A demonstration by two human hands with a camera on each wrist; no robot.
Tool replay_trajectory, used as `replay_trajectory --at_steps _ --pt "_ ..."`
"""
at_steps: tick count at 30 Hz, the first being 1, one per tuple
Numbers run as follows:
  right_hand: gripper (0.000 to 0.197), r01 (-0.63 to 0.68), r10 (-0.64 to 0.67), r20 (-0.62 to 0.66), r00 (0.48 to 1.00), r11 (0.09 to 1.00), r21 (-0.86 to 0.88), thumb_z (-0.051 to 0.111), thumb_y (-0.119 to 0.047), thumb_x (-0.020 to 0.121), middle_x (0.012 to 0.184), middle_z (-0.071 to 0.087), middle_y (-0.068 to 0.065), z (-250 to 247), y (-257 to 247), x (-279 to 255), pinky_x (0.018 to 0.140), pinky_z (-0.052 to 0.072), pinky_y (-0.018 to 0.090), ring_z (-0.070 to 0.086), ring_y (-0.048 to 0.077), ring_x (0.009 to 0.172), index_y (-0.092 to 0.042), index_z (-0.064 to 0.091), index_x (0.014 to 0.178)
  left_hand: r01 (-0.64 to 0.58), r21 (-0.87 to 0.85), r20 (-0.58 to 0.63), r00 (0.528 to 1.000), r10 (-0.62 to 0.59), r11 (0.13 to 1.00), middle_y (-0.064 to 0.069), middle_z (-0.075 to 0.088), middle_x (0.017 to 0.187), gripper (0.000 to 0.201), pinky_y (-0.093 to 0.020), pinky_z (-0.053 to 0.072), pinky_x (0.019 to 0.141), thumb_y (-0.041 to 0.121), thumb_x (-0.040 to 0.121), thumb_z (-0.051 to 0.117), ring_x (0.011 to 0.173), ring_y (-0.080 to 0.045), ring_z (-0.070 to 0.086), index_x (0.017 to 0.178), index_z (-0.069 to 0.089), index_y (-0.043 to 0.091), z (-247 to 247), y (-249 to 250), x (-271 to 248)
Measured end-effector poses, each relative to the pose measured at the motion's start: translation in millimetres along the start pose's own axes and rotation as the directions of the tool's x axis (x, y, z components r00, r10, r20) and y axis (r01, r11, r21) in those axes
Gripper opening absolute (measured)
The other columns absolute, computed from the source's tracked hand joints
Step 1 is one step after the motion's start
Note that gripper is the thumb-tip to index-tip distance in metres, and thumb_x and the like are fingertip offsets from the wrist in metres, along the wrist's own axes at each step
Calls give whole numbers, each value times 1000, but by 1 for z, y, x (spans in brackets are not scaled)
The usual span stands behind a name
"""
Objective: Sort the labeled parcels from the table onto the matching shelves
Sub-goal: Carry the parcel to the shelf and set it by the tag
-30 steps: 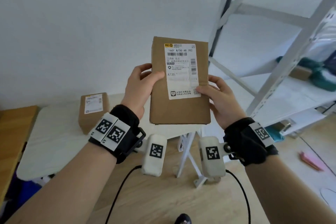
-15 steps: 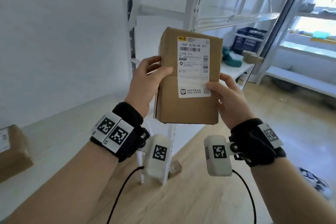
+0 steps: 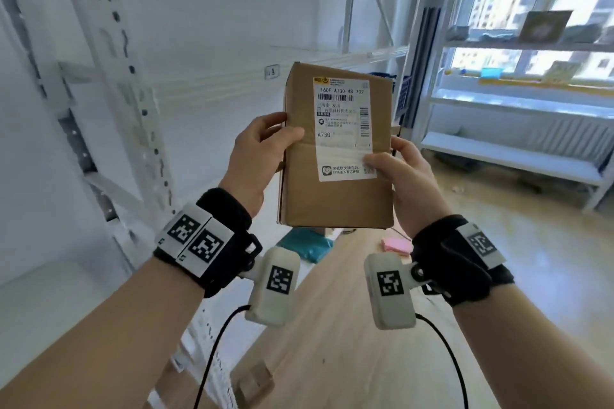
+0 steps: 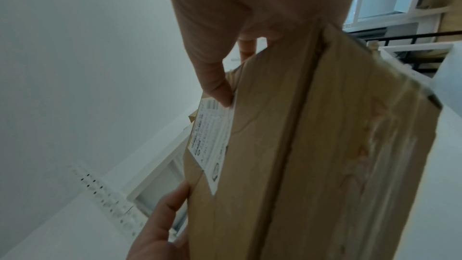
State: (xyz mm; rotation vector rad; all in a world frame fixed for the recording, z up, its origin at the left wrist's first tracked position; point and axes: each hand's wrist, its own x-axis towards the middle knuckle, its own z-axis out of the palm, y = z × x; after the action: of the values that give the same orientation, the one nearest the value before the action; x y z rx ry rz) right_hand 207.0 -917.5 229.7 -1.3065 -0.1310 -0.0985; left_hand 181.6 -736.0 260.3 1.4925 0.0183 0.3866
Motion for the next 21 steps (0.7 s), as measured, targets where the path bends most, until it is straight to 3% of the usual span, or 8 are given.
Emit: replay_trajectory --at_steps 4,7,10,17,21 --pt "46 31 -31 29 999 1000 1 63 -3 83 111 72 9 -38 -28 65 81 57 34 69 23 94 -11 53 127 -22 13 -8 1000 22 1000 -5 68 124 43 -27 52 79 18 90 60 105 -15 66 133 56 14 58 5 47" --pt "46 39 -39 17 999 999 32 64 -3 81 111 72 8 -53 -37 107 87 57 41 70 28 100 -13 54 125 -51 18 -44 998 52 999 -2 68 121 43 -22 50 72 17 92 59 93 -8 66 134 55 14 89 5 77" --pt "45 39 -40 12 999 997 73 65 -5 80 107 73 6 -62 -34 143 80 59 39 71 26 94 -17 56 123 -89 41 -64 994 91 995 -1 69 120 42 -18 50 68 17 91 59 89 -5 66 133 56 16 112 -1 108" --pt "44 79 -80 12 997 994 75 64 -6 82 108 73 5 -83 -33 237 77 60 35 70 22 93 -17 56 124 -138 22 -87 986 139 990 -2 71 115 38 -22 54 74 17 90 61 89 -7 68 128 58 19 155 -23 202" --pt "42 136 -136 4 991 990 41 62 -6 82 101 74 3 -94 -42 311 79 59 37 70 23 90 -17 58 122 -176 -1 -85 981 175 984 -1 70 115 44 -29 54 84 19 88 62 99 -13 68 132 57 17 186 -30 272"
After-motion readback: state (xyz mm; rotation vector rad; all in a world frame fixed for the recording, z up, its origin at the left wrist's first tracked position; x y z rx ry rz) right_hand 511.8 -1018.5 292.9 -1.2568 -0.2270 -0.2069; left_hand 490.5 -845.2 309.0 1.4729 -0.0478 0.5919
